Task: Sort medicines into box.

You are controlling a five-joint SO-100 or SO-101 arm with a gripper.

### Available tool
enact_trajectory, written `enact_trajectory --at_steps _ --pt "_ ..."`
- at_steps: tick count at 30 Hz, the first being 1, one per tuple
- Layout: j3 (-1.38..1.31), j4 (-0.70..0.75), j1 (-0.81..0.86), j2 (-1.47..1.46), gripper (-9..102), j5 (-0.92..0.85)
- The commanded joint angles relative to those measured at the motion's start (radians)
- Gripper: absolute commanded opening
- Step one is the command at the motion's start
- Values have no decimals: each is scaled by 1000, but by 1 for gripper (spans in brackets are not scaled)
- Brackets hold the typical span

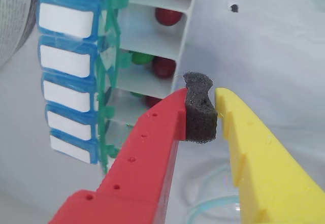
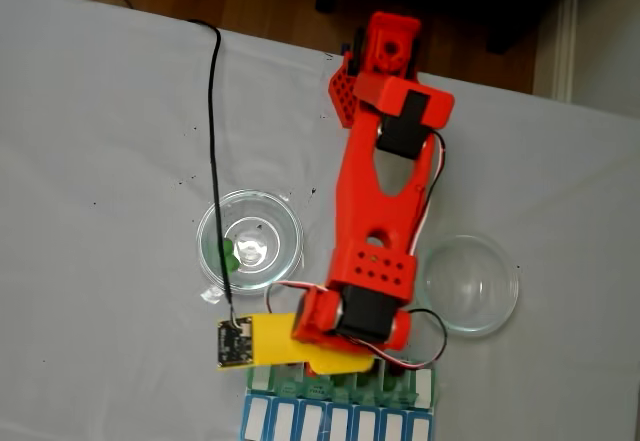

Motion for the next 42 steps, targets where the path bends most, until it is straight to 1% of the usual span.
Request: enact_trajectory --at_steps 1,5,9,15,20,24,31,36,38,42 --pt "-52 44 49 173 1 -34" --pt "-17 109 112 209 1 20" --pt "92 95 186 302 1 72" --pt "351 -37 302 497 1 178" --pt "509 -138 405 563 1 298" --pt "641 -238 457 612 1 356" --pt "807 -370 468 710 1 410" --pt "816 -411 468 670 1 460" --pt "827 -442 463 649 4 477" --pt "821 -454 462 611 19 477"
